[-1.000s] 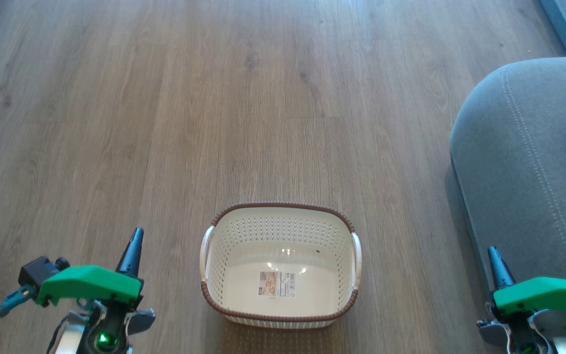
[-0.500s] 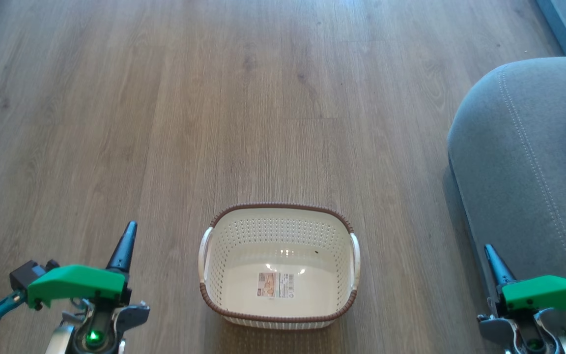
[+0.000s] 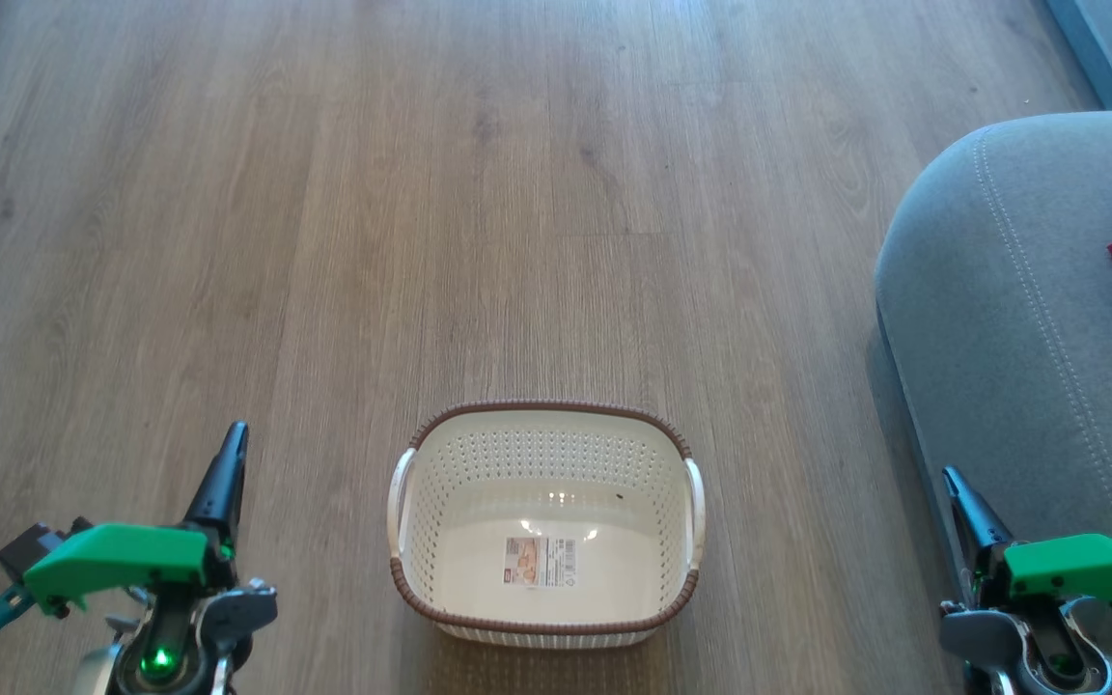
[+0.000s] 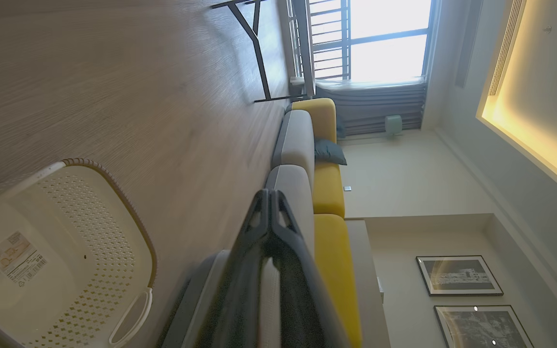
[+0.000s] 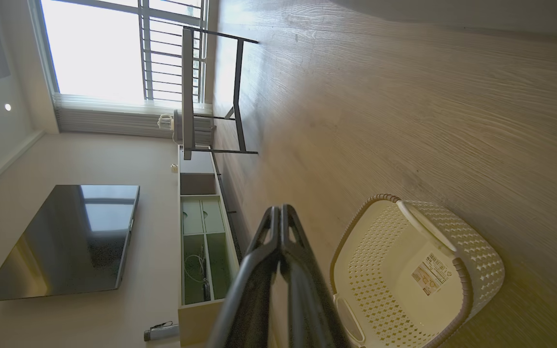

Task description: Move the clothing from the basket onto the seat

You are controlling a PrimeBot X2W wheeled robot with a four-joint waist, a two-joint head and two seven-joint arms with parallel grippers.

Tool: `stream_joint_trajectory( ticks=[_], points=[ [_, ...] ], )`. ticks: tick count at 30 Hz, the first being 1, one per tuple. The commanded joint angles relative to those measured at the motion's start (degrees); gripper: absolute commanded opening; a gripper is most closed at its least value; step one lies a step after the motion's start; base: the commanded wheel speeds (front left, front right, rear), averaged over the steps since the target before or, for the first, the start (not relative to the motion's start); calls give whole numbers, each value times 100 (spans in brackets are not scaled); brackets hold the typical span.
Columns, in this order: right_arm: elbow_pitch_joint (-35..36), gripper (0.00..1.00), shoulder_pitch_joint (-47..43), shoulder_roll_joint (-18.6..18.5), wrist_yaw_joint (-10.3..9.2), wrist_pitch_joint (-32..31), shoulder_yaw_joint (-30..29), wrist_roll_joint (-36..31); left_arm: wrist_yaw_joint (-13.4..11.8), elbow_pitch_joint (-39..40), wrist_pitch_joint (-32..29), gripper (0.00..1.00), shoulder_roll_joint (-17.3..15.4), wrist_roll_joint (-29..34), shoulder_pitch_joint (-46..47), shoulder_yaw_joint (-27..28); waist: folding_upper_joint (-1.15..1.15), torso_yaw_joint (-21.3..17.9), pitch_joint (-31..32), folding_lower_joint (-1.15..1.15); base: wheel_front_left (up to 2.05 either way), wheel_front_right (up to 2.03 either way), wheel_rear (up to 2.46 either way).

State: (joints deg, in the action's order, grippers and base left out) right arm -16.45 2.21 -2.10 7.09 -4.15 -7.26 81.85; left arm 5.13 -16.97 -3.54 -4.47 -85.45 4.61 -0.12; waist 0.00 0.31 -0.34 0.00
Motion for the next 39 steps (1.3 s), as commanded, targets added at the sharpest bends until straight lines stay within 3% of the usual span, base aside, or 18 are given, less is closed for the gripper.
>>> stream_joint_trajectory(
  ticks=[1,12,39],
  points=[
    [223,0,334,-71,36,-68,83,253,87,232,-83,0,5,-168,170,301,0,-5,3,0,0,0,0],
    [243,0,398,-77,40,-235,73,1030,236,291,-266,0,130,-701,156,628,0,-31,17,0,0,0,0],
    [243,0,398,-77,40,-234,73,1031,236,292,-277,0,140,-689,157,642,0,-31,17,0,0,0,0]
  ],
)
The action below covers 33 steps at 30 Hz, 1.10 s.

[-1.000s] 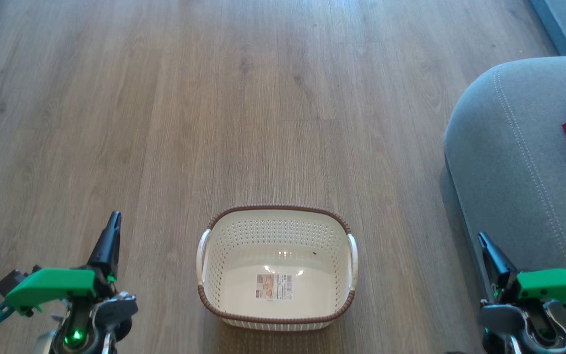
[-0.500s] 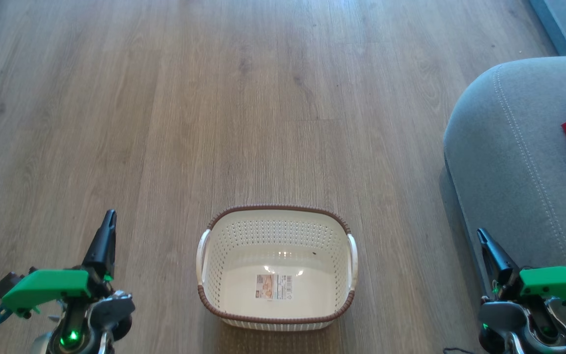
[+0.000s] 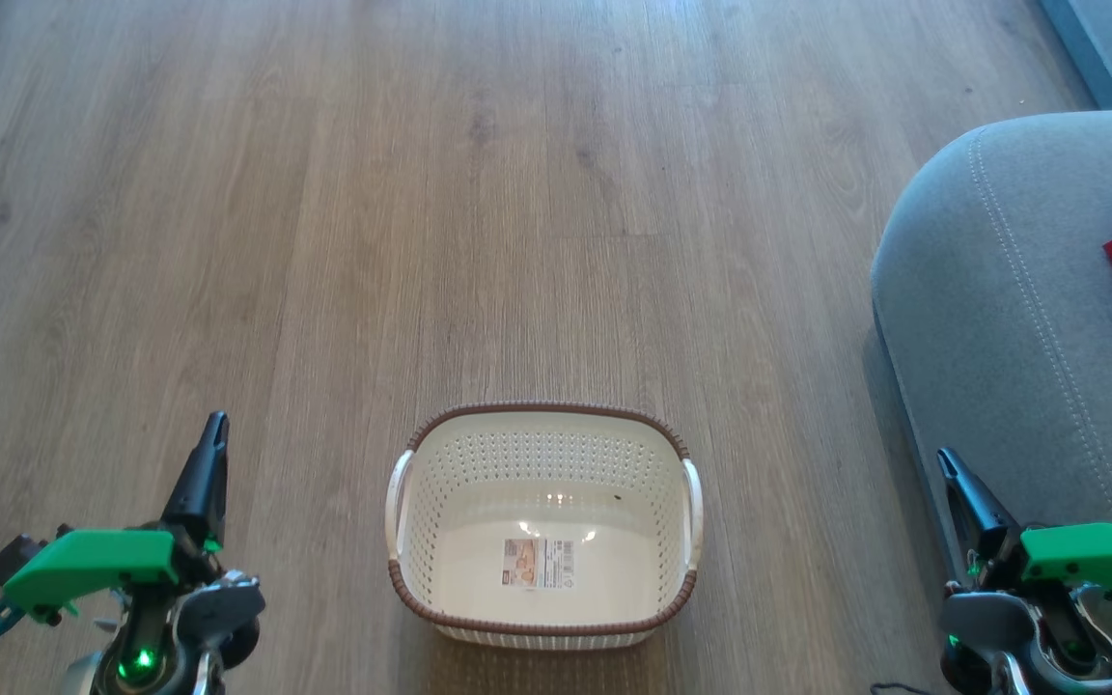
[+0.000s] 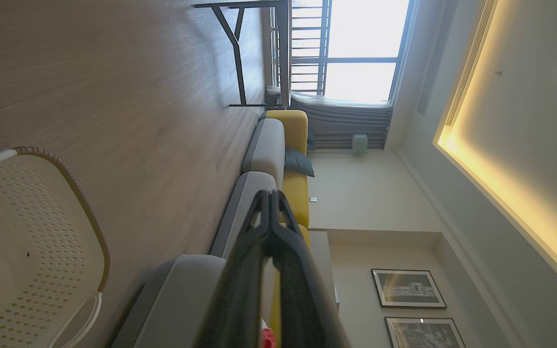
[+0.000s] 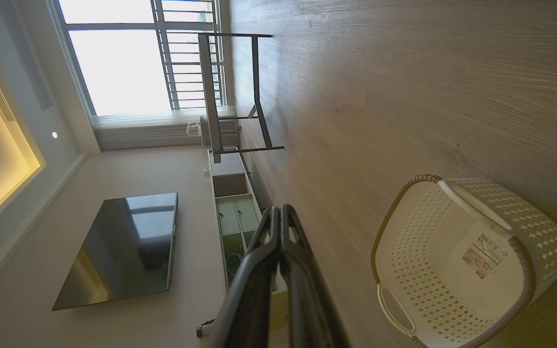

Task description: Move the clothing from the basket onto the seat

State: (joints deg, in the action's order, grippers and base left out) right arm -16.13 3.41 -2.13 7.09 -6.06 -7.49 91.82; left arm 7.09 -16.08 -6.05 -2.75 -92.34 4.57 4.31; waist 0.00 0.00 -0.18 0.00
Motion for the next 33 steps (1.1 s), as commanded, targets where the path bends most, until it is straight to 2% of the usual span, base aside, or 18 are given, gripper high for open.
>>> stream_joint_trajectory(
  ticks=[1,33],
  points=[
    [211,0,278,-75,40,-43,96,34,40,203,-27,0,-31,0,161,200,0,0,0,0,0,0,0],
    [211,0,278,-75,40,-43,97,35,40,203,-36,0,-24,9,162,211,0,0,0,0,0,0,0]
  ],
)
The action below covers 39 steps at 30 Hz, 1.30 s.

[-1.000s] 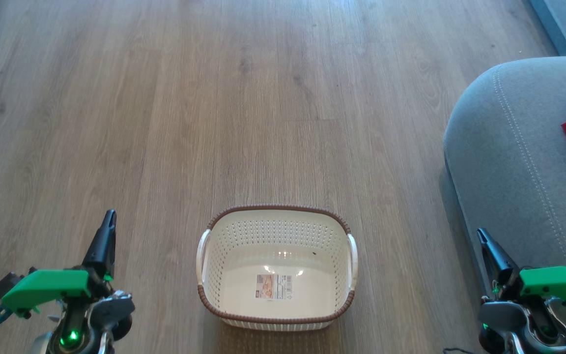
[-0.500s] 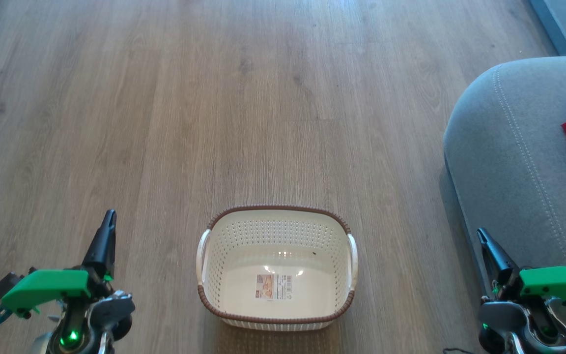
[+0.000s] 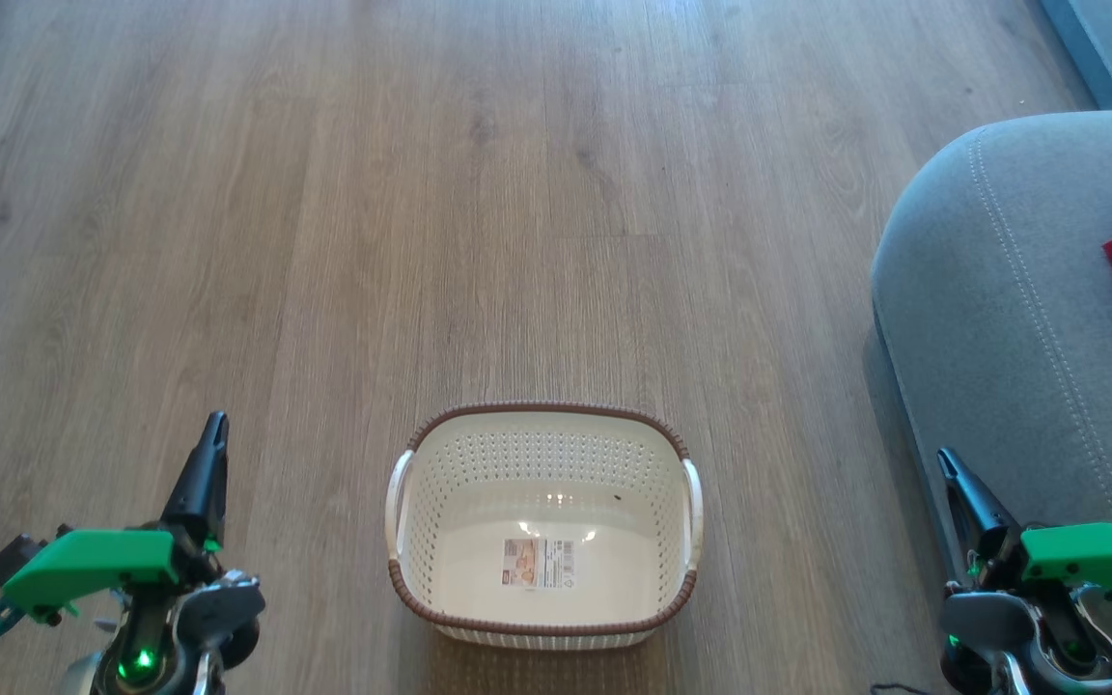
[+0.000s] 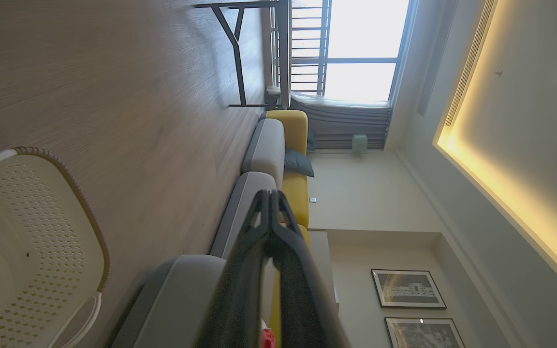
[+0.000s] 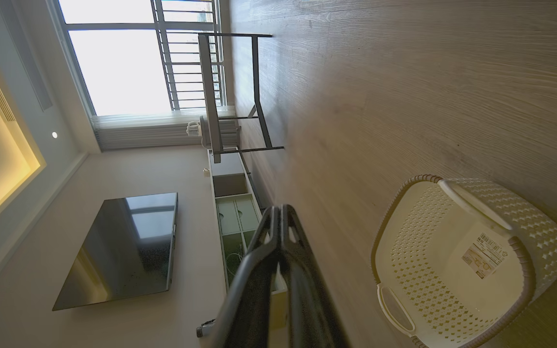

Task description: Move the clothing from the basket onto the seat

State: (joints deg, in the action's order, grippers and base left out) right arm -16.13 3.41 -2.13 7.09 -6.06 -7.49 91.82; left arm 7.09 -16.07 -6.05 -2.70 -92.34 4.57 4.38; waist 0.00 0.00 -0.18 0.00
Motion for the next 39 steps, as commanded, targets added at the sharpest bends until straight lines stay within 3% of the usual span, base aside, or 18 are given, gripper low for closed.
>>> stream_joint_trajectory(
  ticks=[1,39],
  points=[
    [211,0,278,-75,40,-43,97,35,40,202,-36,0,-29,9,162,204,0,0,0,0,0,0,0],
    [211,0,278,-75,40,-42,97,35,40,202,-42,0,-24,15,162,212,0,0,0,0,0,0,0]
  ],
)
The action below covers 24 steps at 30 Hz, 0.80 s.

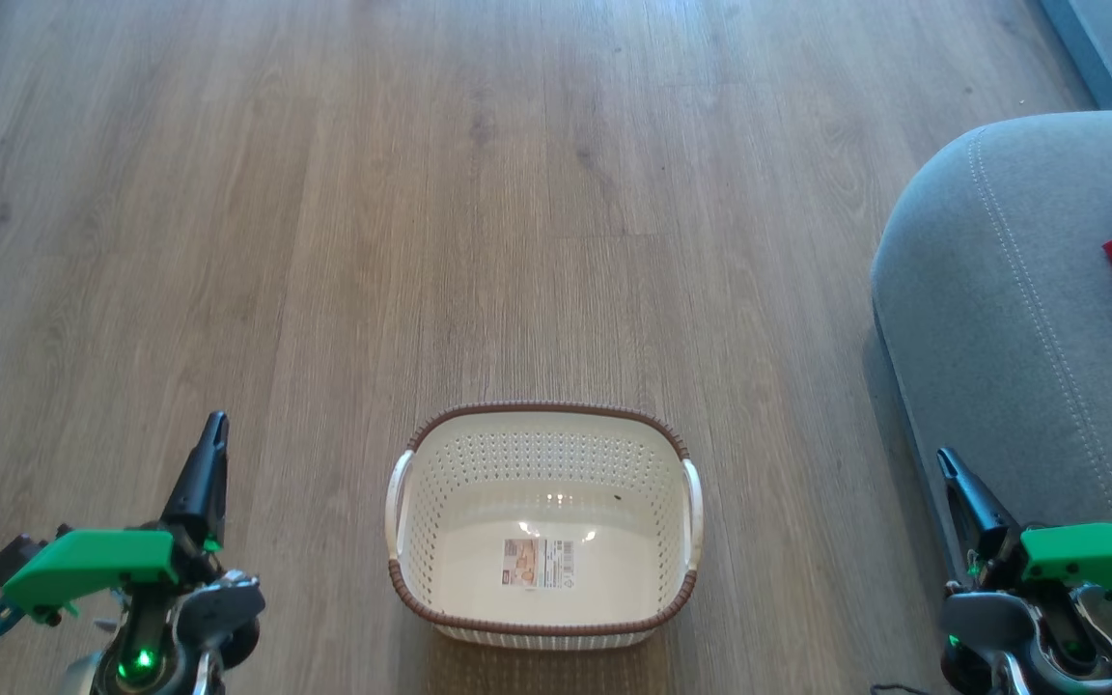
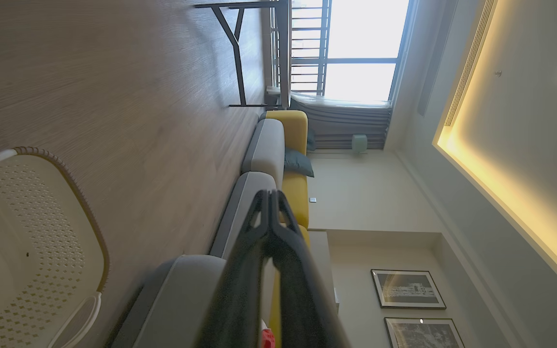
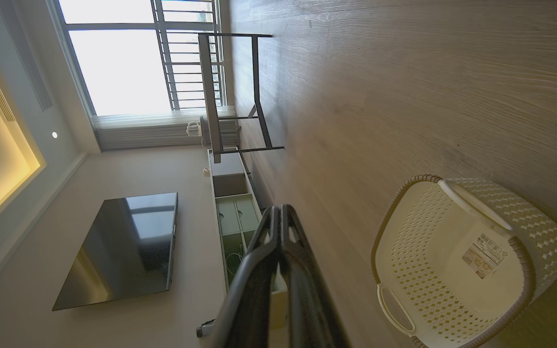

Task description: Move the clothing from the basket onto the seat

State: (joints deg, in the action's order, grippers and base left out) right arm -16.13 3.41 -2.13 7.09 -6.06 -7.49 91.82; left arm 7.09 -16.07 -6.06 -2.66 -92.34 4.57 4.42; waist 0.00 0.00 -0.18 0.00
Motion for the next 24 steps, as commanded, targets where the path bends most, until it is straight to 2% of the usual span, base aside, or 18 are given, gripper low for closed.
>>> stream_joint_trajectory(
  ticks=[1,24],
  points=[
    [211,0,278,-75,40,-42,97,35,40,202,-41,0,-27,15,162,208,0,0,0,0,0,0,0],
    [211,0,277,-75,40,-42,98,35,40,202,-43,0,-25,18,162,211,0,0,0,0,0,0,0]
  ],
)
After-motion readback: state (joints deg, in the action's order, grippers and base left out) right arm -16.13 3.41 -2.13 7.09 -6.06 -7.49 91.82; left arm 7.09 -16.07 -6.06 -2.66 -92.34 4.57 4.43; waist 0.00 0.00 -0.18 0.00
